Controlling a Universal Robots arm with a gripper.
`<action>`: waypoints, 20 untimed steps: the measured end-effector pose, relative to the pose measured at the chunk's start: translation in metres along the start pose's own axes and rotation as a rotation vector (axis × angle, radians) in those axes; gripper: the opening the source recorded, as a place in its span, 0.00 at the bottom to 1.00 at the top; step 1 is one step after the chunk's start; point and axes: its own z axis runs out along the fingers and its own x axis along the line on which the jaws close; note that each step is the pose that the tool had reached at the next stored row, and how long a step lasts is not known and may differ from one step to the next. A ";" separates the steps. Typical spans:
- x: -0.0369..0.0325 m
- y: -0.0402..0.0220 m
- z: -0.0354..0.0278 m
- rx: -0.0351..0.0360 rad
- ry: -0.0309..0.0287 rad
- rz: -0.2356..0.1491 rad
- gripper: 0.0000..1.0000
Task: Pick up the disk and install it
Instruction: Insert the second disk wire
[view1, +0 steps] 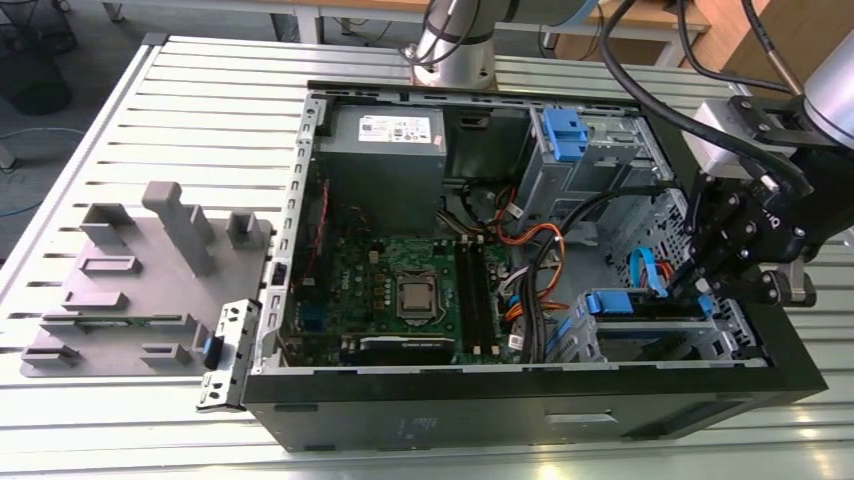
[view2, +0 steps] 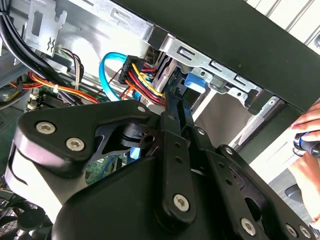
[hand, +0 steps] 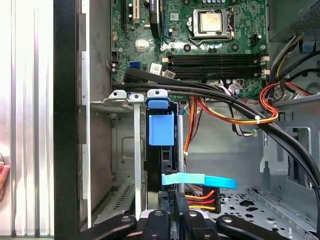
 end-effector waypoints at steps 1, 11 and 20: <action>0.0000 0.0000 0.0002 0.0000 0.0000 0.000 0.17; 0.0002 0.0001 0.0019 0.0000 0.0003 0.000 0.17; 0.0015 0.0000 0.0020 0.0002 0.0004 -0.008 0.17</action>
